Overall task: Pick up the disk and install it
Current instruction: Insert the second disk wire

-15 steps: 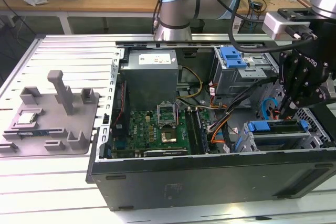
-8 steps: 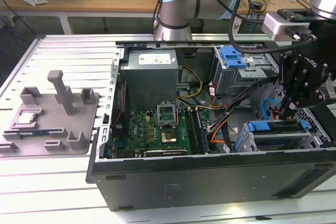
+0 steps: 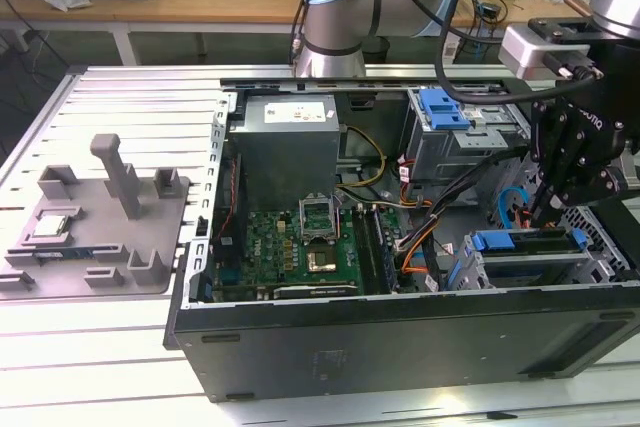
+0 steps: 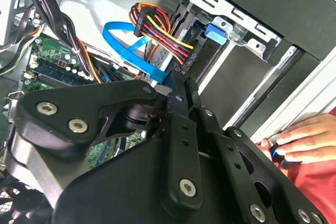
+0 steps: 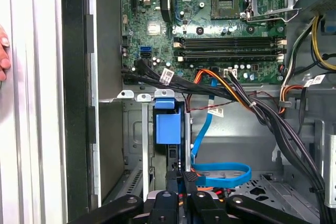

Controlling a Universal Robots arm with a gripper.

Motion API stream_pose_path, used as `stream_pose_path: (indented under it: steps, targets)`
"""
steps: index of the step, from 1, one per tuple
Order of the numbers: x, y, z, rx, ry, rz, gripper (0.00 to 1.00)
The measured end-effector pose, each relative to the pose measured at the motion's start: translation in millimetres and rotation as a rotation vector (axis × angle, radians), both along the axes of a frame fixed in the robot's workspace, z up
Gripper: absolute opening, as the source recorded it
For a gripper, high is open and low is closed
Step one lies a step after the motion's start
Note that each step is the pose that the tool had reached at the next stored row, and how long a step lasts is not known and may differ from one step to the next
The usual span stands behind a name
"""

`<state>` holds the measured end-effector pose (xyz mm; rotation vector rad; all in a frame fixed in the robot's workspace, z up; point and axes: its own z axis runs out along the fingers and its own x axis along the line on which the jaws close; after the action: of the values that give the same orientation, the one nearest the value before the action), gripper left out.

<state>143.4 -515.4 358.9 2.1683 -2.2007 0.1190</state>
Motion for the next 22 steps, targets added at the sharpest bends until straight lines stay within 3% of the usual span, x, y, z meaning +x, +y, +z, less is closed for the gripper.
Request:
stream_pose_path:
  steps: [13, 22]
  targets:
    - [0.0, -2.3, -2.2, 0.0125, 0.0, 0.012, 0.16]
    - [0.0, -3.6, -3.4, 0.0142, 0.0, 0.018, 0.16]
